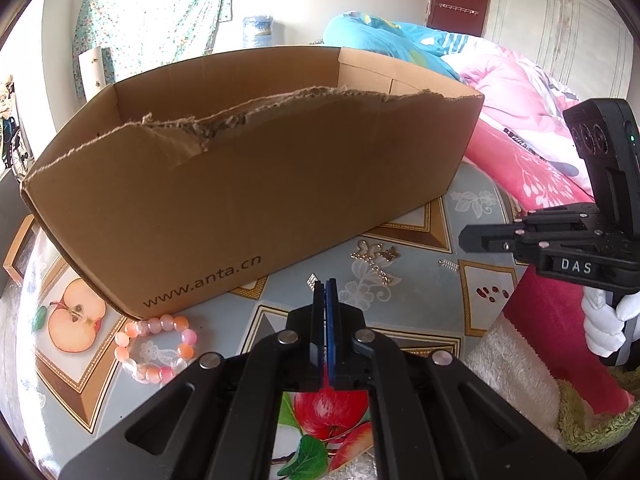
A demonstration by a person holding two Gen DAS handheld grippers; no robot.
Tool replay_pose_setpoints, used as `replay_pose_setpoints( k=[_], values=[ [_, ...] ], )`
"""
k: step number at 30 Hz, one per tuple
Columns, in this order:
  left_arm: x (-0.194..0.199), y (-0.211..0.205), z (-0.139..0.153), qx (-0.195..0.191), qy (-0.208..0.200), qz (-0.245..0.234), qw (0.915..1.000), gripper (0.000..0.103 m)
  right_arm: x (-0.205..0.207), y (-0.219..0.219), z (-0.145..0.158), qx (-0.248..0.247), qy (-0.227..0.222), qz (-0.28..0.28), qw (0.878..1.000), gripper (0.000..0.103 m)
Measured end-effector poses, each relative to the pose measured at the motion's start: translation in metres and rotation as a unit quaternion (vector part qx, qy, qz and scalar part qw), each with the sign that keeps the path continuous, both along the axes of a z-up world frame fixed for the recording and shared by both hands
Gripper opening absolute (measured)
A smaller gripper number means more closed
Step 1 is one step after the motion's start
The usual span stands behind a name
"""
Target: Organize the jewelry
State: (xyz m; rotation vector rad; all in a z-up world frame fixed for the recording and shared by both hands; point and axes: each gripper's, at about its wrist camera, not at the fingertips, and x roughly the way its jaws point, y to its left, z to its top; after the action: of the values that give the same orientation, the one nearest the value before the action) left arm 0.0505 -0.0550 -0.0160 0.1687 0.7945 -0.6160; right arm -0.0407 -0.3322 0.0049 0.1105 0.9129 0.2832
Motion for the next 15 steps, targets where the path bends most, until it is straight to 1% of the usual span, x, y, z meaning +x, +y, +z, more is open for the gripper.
replay_pose_setpoints(
  k=[1,2,3,5,8,13,15],
  values=[
    [0.000,0.000,0.000,0.000,0.001,0.000,1.0000,0.000,-0.001,0.002,-0.001,-0.009,-0.001,-0.002,1.000,0.004],
    [0.000,0.000,-0.001,0.000,0.001,-0.001,1.0000,0.000,-0.002,0.005,-0.003,-0.015,0.003,0.002,1.000,0.010],
    [0.000,0.001,-0.001,0.001,0.002,-0.001,1.0000,0.000,-0.003,0.007,-0.004,-0.019,0.006,0.005,1.000,0.014],
    [0.000,0.002,-0.001,0.000,0.002,-0.002,1.0000,0.000,-0.006,0.010,-0.007,-0.037,0.009,0.004,0.999,0.016],
    [0.000,0.001,-0.002,-0.002,0.005,-0.004,1.0000,0.000,-0.005,0.012,-0.007,-0.044,0.011,0.008,0.999,0.018],
    [0.001,0.000,-0.002,-0.004,0.006,-0.006,1.0000,0.000,0.000,0.027,-0.006,-0.083,0.006,0.019,0.996,0.019],
    [0.001,0.000,-0.002,-0.006,0.005,-0.005,1.0000,0.000,-0.001,0.032,-0.006,-0.099,0.005,0.019,0.995,0.013]
  ],
)
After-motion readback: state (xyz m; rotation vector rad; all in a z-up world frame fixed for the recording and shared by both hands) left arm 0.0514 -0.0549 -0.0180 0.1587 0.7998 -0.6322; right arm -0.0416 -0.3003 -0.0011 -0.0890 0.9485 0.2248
